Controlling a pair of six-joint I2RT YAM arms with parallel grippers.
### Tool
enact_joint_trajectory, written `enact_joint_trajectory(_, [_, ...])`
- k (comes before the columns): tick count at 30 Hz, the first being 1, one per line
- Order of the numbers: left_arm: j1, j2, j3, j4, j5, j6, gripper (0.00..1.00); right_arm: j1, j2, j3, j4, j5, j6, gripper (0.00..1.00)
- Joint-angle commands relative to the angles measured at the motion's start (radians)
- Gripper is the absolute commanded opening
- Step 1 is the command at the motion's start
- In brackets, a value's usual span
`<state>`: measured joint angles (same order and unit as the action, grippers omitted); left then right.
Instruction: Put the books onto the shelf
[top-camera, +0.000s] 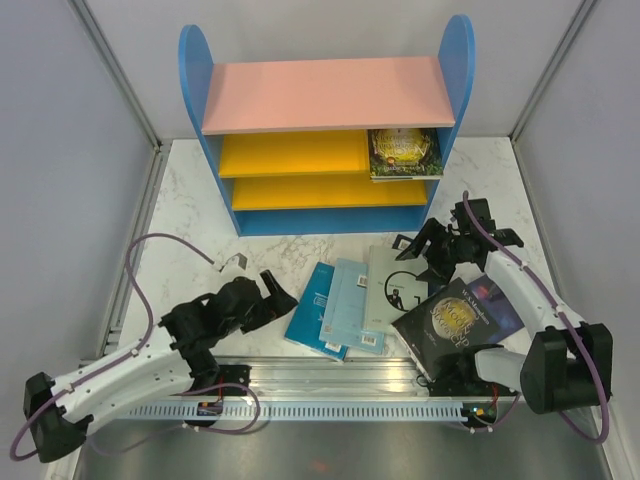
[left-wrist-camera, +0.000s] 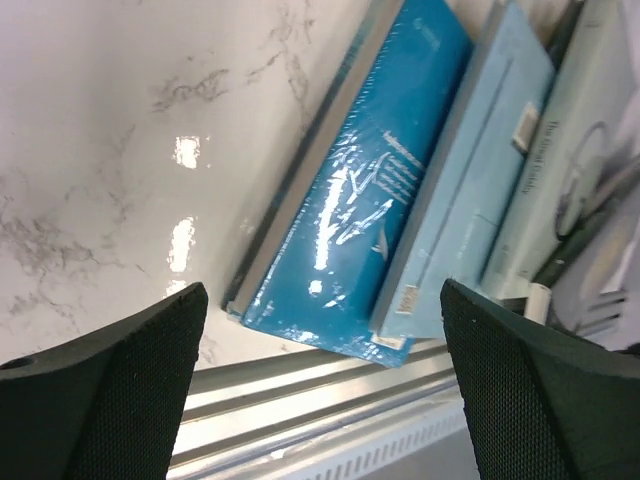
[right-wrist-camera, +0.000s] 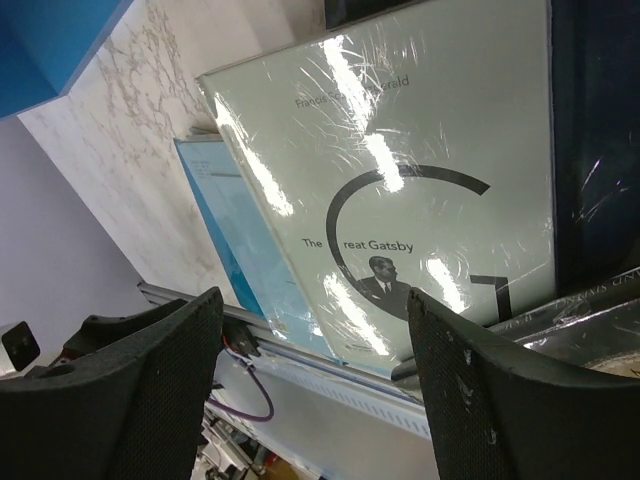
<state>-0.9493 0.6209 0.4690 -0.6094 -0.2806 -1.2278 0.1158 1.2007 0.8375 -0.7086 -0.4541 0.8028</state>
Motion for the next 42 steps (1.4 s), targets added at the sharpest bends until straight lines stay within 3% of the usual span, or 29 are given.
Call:
enact_joint_trajectory(1, [0.091,0.100,0.000,0.058,0.128,0.201,1.00,0.002,0.033,0.006,0.066,-0.006,-0.027,0.78])
enact_joint_trajectory(6, [0.170,0.287,0.039,0.198,0.248,0.303,0.97,0.002,0.062,0.041,0.055,-0.032,-0.056,0.77])
enact_joint_trajectory(15, [0.170,0.388,0.059,0.548,0.539,0.337,0.92,0.024,0.002,-0.057,0.069,-0.021,-0.044,0.77])
enact_joint_trajectory(22, [0.170,0.548,0.036,0.692,0.592,0.343,0.90,0.022,0.008,-0.068,0.083,-0.012,-0.033,0.77])
enact_joint_trajectory(26, [0.172,0.658,-0.009,0.833,0.630,0.318,0.89,0.024,0.025,-0.054,0.083,-0.012,-0.033,0.77])
enact_joint_trajectory(30, [0.172,0.784,-0.069,1.086,0.717,0.240,0.88,0.024,0.034,-0.049,0.081,-0.012,-0.036,0.77])
enact_joint_trajectory(35, [0.172,0.881,-0.102,1.232,0.767,0.199,0.86,0.022,0.046,-0.067,0.083,-0.005,-0.040,0.77])
enact_joint_trajectory(38, [0.170,0.947,-0.115,1.323,0.801,0.162,0.78,0.022,0.057,-0.072,0.083,0.002,-0.043,0.77])
enact_joint_trajectory(39, [0.170,0.962,-0.118,1.345,0.814,0.154,0.68,0.022,0.060,-0.072,0.083,0.003,-0.047,0.77])
enact_joint_trajectory(41, [0.170,1.006,-0.122,1.411,0.833,0.130,0.59,0.022,0.065,-0.072,0.081,0.006,-0.047,0.77])
enact_joint_trajectory(42, [0.170,1.017,-0.121,1.427,0.848,0.122,0.50,0.022,0.066,-0.074,0.081,0.008,-0.048,0.77])
